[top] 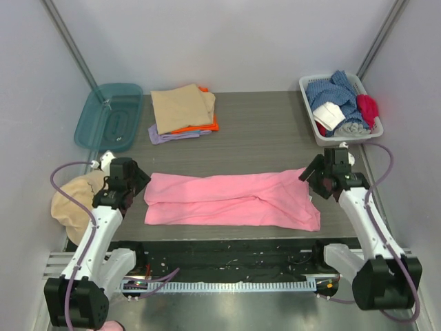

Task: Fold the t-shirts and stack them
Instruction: Fold the tshirt

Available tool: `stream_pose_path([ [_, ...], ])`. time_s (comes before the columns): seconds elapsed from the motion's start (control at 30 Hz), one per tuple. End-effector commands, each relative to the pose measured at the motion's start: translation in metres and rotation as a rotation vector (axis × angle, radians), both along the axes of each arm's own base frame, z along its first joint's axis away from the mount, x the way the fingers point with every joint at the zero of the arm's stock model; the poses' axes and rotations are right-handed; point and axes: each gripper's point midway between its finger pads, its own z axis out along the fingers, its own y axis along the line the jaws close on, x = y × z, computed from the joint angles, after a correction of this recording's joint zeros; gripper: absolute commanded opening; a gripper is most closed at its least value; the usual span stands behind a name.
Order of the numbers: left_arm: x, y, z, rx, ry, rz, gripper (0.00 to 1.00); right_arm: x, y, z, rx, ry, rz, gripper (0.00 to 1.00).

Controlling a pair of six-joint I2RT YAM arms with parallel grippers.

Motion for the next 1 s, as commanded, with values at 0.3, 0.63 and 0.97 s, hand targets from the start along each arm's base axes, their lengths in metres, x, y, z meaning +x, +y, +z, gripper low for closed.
stream_pose_path([
  [0.3, 0.014, -0.021, -0.007, -0.035, -0.032, -0.143, 0.68, 0.059, 0.059, -0.017, 0.109, -0.087, 0.402, 0.62],
  [0.63, 0.008, -0.023, -0.016, -0.054, -0.013, -0.139, 0.69, 0.059, 0.075, -0.037, 0.122, -0.055, 0.454, 0.52],
  [0.97, 0.006, -0.024, -0.020, -0.067, -0.004, -0.137, 0.69, 0.054, 0.078, -0.055, 0.126, -0.006, 0.460, 0.46],
])
